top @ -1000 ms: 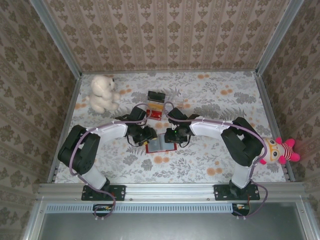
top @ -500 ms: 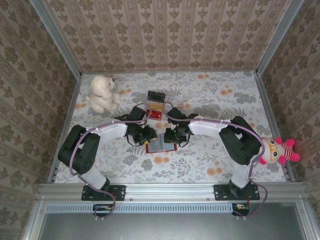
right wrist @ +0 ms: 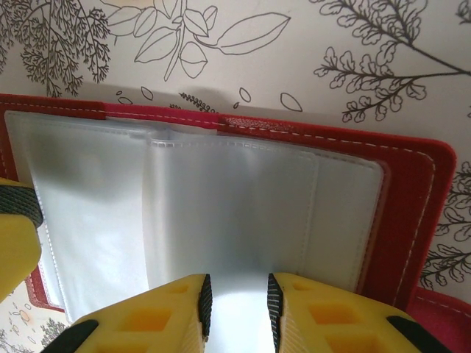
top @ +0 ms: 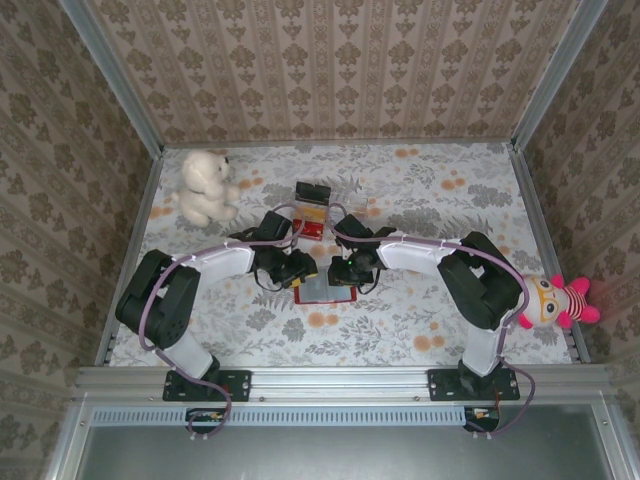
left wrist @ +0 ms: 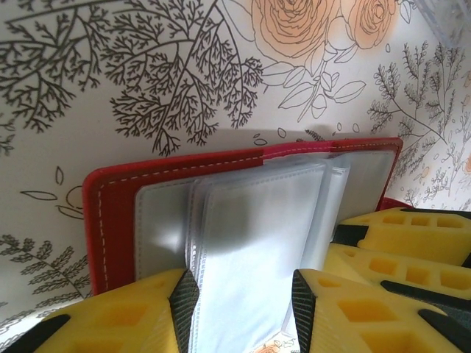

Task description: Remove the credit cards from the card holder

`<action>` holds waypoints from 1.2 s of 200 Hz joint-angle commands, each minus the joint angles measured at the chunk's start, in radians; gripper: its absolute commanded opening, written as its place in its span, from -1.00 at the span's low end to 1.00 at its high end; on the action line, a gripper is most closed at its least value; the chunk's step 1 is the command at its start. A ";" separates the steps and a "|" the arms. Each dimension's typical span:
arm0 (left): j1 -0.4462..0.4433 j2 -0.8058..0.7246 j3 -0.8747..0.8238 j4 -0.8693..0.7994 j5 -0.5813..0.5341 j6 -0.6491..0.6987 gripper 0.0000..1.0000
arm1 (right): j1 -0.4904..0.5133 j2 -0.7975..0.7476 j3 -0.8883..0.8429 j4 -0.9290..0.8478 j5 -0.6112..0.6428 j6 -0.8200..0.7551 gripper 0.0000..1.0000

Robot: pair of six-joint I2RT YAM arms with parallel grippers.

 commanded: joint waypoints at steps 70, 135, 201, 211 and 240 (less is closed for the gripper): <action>0.013 -0.033 0.043 -0.144 -0.076 0.072 -0.10 | -0.010 0.021 -0.011 -0.019 -0.012 -0.008 -0.41; 0.010 0.023 0.047 -0.076 -0.008 0.049 -0.11 | -0.015 0.021 -0.017 -0.007 -0.027 -0.008 -0.42; 0.010 0.032 0.039 -0.033 0.034 0.042 -0.25 | -0.017 0.020 -0.017 -0.005 -0.033 -0.008 -0.42; 0.010 0.026 0.039 -0.031 0.036 0.042 -0.26 | -0.018 0.019 -0.018 -0.005 -0.033 -0.008 -0.43; 0.013 0.009 0.034 -0.033 0.037 0.044 -0.29 | -0.019 0.017 -0.019 -0.004 -0.036 -0.007 -0.45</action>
